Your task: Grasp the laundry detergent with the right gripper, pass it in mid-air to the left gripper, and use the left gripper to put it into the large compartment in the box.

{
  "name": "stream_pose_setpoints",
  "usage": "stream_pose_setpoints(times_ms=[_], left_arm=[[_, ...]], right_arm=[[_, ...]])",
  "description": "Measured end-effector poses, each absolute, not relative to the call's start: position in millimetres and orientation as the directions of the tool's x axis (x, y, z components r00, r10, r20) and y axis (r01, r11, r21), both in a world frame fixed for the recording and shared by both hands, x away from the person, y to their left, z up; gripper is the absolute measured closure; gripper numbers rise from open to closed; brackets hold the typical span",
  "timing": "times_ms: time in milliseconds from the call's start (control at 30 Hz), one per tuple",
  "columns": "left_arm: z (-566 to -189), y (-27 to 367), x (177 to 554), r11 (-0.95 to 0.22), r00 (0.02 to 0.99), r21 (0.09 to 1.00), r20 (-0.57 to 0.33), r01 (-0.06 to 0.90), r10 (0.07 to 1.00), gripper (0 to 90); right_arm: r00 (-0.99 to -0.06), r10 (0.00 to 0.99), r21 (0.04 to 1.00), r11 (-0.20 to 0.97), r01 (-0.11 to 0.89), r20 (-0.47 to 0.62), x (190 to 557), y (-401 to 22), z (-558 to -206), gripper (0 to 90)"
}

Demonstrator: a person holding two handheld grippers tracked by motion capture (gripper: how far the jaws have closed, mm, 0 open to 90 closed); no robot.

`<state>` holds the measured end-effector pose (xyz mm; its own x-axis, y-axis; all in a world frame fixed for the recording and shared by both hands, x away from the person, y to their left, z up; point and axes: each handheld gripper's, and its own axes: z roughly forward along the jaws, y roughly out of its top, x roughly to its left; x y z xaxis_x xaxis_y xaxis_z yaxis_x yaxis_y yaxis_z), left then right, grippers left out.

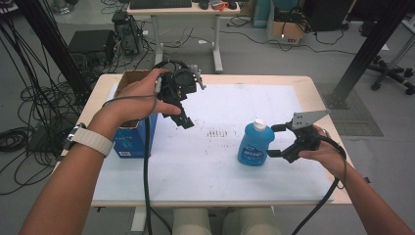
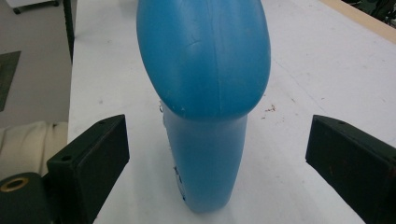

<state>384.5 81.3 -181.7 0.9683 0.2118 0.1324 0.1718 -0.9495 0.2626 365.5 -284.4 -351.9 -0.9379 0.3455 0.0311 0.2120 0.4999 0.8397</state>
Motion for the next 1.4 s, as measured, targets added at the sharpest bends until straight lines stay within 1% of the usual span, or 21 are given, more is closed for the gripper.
stream_pose_setpoints(times_ms=[1400], left_arm=[[-180.7, 82.6, 384.7, -0.949, 0.967, 0.264, 0.135, 0.175, 0.216, 10.3]], right_arm=[[-0.937, 0.347, 0.842, 0.495, 0.215, 0.035, 365.4, -284.6, -351.9, 4.9]])
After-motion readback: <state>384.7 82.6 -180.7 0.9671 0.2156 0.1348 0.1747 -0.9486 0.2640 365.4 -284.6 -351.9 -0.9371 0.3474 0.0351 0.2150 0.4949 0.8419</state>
